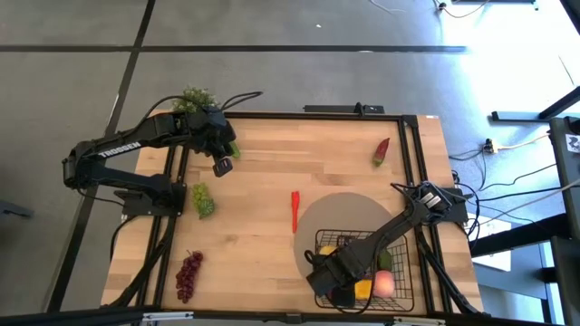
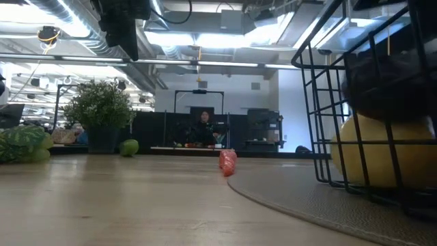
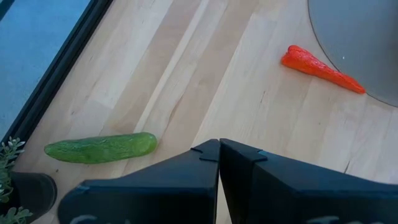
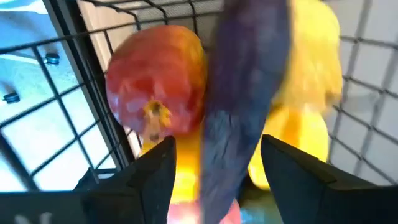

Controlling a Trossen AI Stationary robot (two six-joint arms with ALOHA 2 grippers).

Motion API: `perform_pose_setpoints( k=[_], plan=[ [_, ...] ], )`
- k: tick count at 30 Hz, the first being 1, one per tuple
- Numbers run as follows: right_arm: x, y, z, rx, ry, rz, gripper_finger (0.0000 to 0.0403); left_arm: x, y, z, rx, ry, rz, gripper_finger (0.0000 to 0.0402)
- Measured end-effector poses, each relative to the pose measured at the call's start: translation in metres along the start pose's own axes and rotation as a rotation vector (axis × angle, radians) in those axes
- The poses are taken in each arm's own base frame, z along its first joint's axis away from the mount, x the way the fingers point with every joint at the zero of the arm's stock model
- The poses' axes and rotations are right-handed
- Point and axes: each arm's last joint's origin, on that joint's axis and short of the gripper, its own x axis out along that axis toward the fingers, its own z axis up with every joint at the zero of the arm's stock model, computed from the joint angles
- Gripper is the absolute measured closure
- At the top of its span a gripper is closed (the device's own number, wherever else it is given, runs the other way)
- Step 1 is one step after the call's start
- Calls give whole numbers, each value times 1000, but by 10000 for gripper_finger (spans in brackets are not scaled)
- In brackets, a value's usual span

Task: Build produce basket
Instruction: Put the orange carrot into the wire basket

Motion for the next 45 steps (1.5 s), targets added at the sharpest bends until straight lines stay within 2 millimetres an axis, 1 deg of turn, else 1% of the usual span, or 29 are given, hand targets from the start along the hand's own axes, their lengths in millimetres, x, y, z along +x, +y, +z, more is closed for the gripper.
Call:
perform_pose_setpoints(
  k=[4, 7, 9, 13, 17, 20, 23, 29, 34, 36, 39, 41, 45],
  plan=[
    [-20, 1, -2, 30, -22, 5, 187, 0, 0, 0, 0, 0, 1, 401],
    [-41, 5, -1, 32, -95, 45, 191, 0, 0, 0, 0, -1, 0, 401],
    [-57, 7, -1, 64, -160, 57, 193, 0, 0, 0, 0, 0, 0, 401],
    [-87, 4, -5, 175, -290, 40, 193, 0, 0, 0, 0, 0, 0, 401],
    [-108, -5, -4, 319, -430, 4, 193, 0, 0, 0, 0, 0, 0, 401],
    [-115, -14, 3, 378, -524, -24, 193, 0, 0, 0, 0, 0, 0, 401],
    [-118, -28, 12, 444, -537, -31, 193, 0, 0, 0, 0, -1, 0, 401],
    [-124, -64, 36, 665, -558, -26, 193, 0, 0, 0, 0, -1, 0, 401],
    [-132, -97, 58, 863, -659, -21, 193, 0, 0, 0, 0, -1, 1, 401],
    [-135, -108, 66, 886, -683, -3, 193, 0, 0, 0, 0, -1, 0, 401],
    [-138, -118, 74, 873, -700, 6, 193, 0, 0, 0, 0, -1, 0, 401],
    [-138, -124, 77, 841, -689, -2, 193, 0, 0, 0, 0, -1, 0, 401],
    [-139, -136, 81, 880, -687, -2, 193, 0, 0, -1, -29, 5, 1, 401]
  ],
)
